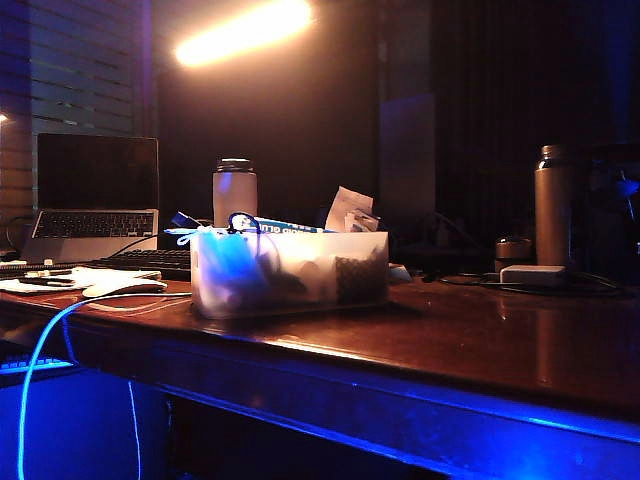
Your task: Pick up the liquid glue and place it into the translucent box.
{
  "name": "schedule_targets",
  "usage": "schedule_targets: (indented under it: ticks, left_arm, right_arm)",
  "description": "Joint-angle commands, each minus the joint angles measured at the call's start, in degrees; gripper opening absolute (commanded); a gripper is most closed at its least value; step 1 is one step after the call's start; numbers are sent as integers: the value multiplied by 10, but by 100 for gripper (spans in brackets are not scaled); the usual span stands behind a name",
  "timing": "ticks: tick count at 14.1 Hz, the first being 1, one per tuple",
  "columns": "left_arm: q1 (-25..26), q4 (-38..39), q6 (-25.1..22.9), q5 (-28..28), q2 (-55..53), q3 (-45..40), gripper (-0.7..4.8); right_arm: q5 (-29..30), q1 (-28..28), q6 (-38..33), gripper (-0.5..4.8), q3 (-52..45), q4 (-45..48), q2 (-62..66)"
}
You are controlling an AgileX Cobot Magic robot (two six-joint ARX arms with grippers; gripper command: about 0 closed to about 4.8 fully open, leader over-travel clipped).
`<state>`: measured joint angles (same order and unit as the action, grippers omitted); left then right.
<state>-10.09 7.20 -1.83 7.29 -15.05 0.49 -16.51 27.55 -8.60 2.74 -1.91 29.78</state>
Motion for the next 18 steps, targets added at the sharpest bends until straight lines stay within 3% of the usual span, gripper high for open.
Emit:
schedule_targets:
  ticks: [1, 10, 15, 18]
  left_arm:
    - [0, -5, -12, 2, 1, -2, -3]
    - [0, -5, -12, 2, 1, -2, -3]
    - [7, 1, -12, 4, 43, -2, -3]
    - [49, 2, -12, 5, 87, -2, -2]
  right_arm:
    - [-2, 0, -4, -3, 4, 9, -1]
    - [-3, 0, -4, 4, 3, 9, -1]
    - [0, -1, -4, 4, -24, -8, -113]
    - [-2, -2, -4, 3, -24, -9, -133]
